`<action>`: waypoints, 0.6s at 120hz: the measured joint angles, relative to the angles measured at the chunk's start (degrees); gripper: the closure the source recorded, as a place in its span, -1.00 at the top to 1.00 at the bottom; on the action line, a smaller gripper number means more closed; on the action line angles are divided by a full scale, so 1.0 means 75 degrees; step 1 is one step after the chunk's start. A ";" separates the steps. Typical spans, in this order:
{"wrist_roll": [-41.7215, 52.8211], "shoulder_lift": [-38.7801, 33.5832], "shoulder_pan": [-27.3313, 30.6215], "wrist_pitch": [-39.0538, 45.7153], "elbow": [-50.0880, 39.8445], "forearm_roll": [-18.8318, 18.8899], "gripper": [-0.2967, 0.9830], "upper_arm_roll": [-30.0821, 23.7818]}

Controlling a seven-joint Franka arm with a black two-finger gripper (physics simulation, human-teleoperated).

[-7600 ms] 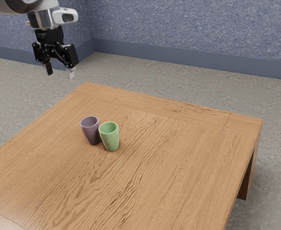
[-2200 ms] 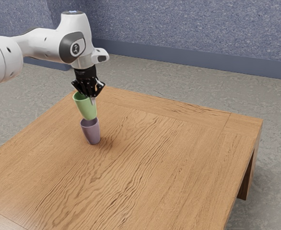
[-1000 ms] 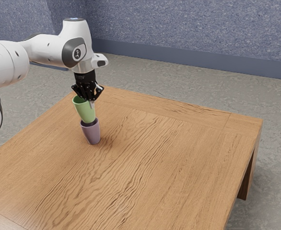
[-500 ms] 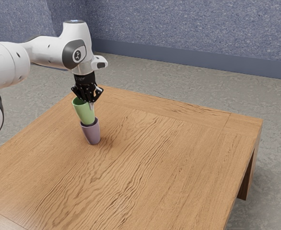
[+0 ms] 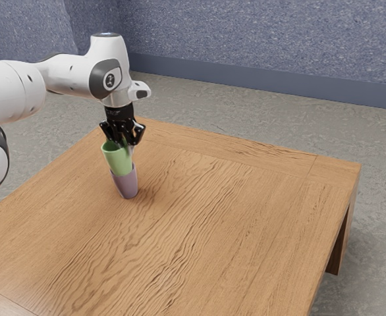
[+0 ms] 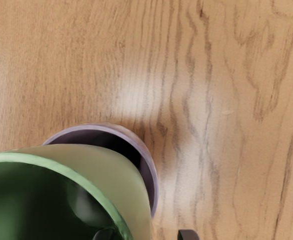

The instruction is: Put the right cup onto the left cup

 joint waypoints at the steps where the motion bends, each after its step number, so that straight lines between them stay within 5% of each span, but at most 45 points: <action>1: 0.0000 0.0000 0.0000 0.0000 -0.0002 -0.0006 -0.23 0.0000; 29: 0.0005 -0.0080 -0.0003 0.0017 -0.0024 -0.0077 0.25 0.0014; 72: 0.0051 -0.1927 -0.0263 -0.0419 -0.0571 -0.0075 0.45 0.0009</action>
